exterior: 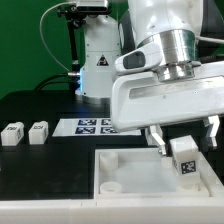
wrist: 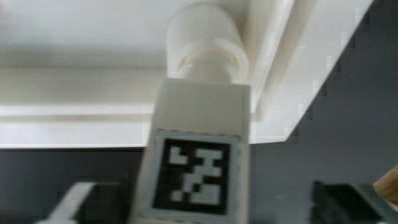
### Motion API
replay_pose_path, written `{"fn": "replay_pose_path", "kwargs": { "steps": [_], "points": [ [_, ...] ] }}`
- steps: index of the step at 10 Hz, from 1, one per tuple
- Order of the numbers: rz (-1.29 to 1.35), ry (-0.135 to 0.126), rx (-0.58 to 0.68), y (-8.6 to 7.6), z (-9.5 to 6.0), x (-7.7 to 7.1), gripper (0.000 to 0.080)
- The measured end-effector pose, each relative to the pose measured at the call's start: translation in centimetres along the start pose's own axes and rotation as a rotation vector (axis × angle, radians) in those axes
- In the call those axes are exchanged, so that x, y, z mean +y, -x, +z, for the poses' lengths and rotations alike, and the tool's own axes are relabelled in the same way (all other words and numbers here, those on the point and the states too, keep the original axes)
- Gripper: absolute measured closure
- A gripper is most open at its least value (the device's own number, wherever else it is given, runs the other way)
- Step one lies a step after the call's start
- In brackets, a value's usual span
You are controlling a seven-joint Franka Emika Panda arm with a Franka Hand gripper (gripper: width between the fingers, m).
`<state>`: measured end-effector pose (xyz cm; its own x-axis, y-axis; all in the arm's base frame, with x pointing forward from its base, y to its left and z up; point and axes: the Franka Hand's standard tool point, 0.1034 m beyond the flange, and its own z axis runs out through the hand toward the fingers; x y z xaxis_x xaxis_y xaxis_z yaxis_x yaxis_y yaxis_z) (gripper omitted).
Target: Assemble one leg
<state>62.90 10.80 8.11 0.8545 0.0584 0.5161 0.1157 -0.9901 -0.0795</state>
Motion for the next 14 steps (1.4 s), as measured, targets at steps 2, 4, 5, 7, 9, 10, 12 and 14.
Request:
{"fn": "replay_pose_path", "kwargs": {
  "steps": [2,4,5,7,9,10,12,14],
  "points": [
    [0.0,0.0,0.0,0.0,0.0,0.0,0.016],
    [0.0,0.0,0.0,0.0,0.0,0.0,0.0152],
    [0.0,0.0,0.0,0.0,0.0,0.0,0.0152],
    [0.0,0.0,0.0,0.0,0.0,0.0,0.015],
    [0.0,0.0,-0.023,-0.2,-0.4,0.2,0.015],
    [-0.001,0.002,-0.043,-0.7,-1.1,0.6,0.015],
    [0.001,-0.003,-0.112,-1.6,-1.4,1.1,0.015],
    [0.007,0.0,-0.121,-2.2,-1.2,1.9,0.015]
  ]
}}
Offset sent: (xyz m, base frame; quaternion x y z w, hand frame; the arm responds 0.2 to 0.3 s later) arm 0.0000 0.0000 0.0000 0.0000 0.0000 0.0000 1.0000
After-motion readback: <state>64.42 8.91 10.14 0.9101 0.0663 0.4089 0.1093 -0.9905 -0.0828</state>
